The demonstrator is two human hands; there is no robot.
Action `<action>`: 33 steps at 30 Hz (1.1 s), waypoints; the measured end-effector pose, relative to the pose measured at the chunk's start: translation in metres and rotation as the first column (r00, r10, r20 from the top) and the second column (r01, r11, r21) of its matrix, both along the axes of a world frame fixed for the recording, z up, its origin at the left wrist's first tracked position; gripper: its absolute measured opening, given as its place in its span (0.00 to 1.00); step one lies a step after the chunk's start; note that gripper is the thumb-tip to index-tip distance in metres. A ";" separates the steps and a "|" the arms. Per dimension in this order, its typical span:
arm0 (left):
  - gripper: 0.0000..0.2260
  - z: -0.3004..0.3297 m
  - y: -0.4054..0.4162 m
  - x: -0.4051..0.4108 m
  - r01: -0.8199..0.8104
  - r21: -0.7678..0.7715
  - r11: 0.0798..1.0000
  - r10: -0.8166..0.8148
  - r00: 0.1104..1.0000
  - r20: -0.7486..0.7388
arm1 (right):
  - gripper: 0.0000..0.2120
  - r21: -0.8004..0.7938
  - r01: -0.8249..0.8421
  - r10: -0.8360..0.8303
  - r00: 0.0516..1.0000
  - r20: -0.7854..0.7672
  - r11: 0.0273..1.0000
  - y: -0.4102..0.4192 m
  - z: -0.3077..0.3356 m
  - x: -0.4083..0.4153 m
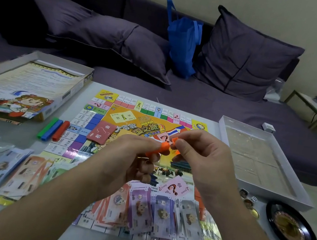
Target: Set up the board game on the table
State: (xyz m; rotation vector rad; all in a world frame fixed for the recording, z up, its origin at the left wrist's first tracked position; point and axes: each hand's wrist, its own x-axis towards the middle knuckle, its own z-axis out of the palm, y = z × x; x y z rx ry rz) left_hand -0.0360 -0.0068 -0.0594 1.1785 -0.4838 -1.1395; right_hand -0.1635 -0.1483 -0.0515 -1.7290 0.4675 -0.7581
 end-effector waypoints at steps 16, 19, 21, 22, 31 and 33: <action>0.08 -0.001 0.002 0.002 -0.004 0.037 0.999 -0.008 0.951 0.310 | 0.05 -0.223 -0.098 0.086 0.994 -0.064 0.970 -0.002 -0.001 -0.005; 0.09 0.002 0.004 0.003 0.043 0.084 0.996 -0.070 0.932 0.356 | 0.06 -0.223 -0.138 0.118 0.988 -0.099 0.965 -0.006 0.001 -0.007; 0.09 0.005 0.006 0.003 0.096 0.117 0.988 -0.134 0.912 0.387 | 0.07 -0.182 -0.195 0.180 0.979 -0.098 0.964 -0.008 0.002 -0.007; 0.09 0.006 0.007 0.003 0.120 0.131 0.984 -0.163 0.906 0.390 | 0.08 -0.156 -0.226 0.213 0.972 -0.098 0.962 -0.009 0.002 -0.007; 0.07 0.006 0.009 0.002 0.201 0.142 0.969 -0.234 0.931 0.281 | 0.08 -0.115 -0.312 0.302 0.948 -0.100 0.943 -0.012 -0.004 -0.004; 0.07 0.006 0.009 0.000 0.188 0.103 0.977 -0.207 0.955 0.213 | 0.09 -0.127 -0.290 0.281 0.956 -0.084 0.949 -0.014 -0.007 -0.003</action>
